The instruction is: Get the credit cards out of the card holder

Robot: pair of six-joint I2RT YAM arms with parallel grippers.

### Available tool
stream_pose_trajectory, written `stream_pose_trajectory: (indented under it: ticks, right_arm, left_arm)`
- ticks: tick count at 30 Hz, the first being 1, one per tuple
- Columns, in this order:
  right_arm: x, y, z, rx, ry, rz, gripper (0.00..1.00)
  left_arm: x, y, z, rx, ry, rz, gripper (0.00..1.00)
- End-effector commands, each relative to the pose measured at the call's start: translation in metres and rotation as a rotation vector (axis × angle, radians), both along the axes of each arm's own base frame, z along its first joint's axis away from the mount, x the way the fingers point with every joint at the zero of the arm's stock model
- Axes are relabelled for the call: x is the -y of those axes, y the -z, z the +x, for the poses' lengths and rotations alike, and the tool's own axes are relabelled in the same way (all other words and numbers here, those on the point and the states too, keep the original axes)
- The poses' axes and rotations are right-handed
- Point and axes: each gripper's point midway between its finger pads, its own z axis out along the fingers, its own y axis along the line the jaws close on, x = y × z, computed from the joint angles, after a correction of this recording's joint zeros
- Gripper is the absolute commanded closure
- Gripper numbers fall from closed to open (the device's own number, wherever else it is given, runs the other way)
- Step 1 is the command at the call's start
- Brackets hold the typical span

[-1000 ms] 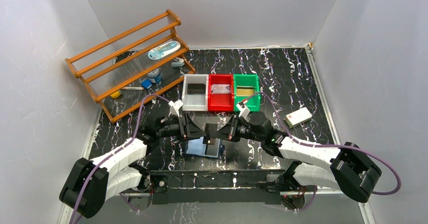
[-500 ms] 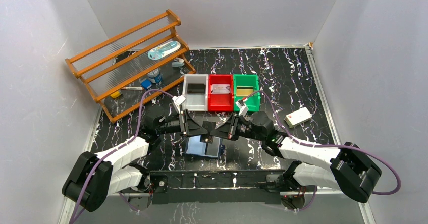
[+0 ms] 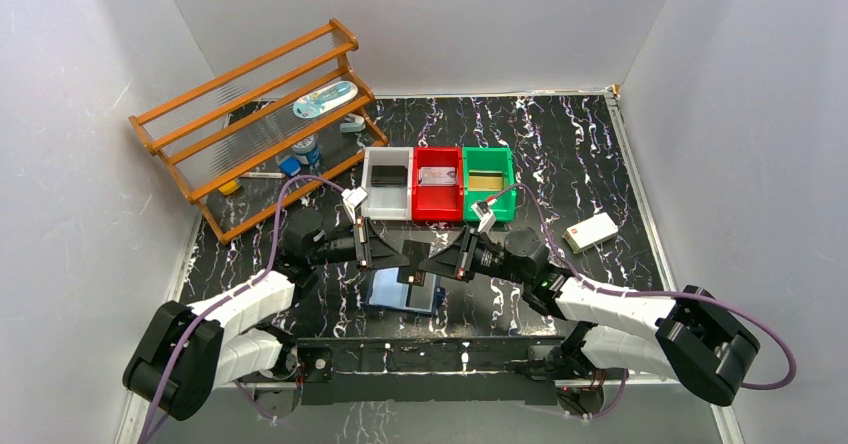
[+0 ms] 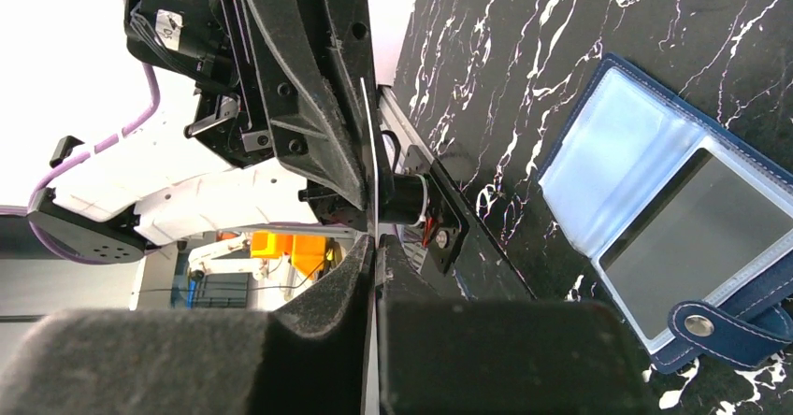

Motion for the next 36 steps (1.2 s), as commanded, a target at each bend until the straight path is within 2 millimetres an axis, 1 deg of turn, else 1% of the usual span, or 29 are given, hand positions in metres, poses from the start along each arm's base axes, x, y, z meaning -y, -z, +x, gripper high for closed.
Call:
stream_pose_trajectory:
  ticks: [1,4,6,12,14,16,17,20,23,24,28,32,36]
  right_arm:
    - [0.002,-0.002,0.003,0.025,0.016,0.016,0.89]
    - [0.003,0.001,0.004,0.019,0.026,0.009,0.83]
    - [0.003,0.001,0.004,0.016,0.030,0.011,0.80]
    - [0.007,0.005,0.005,0.005,0.053,-0.006,0.61]
    - [0.009,0.006,0.006,0.002,0.066,-0.014,0.54]
    - [0.011,0.011,0.008,-0.008,0.082,-0.033,0.46]
    - [0.012,0.012,0.009,-0.011,0.090,-0.041,0.42]
    - [0.015,0.017,0.013,-0.024,0.117,-0.066,0.28]
    - [0.018,0.022,0.017,-0.033,0.147,-0.092,0.17]
    - [0.020,0.022,0.018,-0.034,0.159,-0.102,0.15]
    - [0.027,0.032,0.022,-0.047,0.198,-0.166,0.09]
    - [0.032,0.033,0.023,-0.023,0.210,-0.187,0.07]
    - [0.038,0.037,0.024,-0.007,0.235,-0.191,0.07]
  left_arm:
    - [-0.001,-0.018,-0.005,0.077,0.034,-0.045,0.96]
    - [-0.001,-0.020,-0.005,0.085,0.032,-0.044,1.00]
    - [-0.001,-0.019,-0.004,0.086,0.027,-0.033,1.00]
    - [-0.003,-0.013,0.002,0.095,0.002,0.027,1.00]
    - [-0.005,-0.007,0.005,0.100,-0.013,0.080,1.00]
    - [-0.009,-0.002,0.008,0.120,-0.033,0.144,1.00]
    - [-0.011,-0.001,0.011,0.158,-0.040,0.175,1.00]
    - [-0.020,0.001,0.019,0.209,-0.085,0.269,1.00]
    - [-0.033,0.005,0.025,0.247,-0.124,0.383,1.00]
    - [-0.036,0.004,0.029,0.272,-0.136,0.413,1.00]
    - [-0.048,-0.003,0.040,0.354,-0.174,0.500,1.00]
    - [-0.060,-0.009,0.056,0.462,-0.221,0.588,1.00]
    - [-0.073,-0.016,0.079,0.639,-0.230,0.703,1.00]
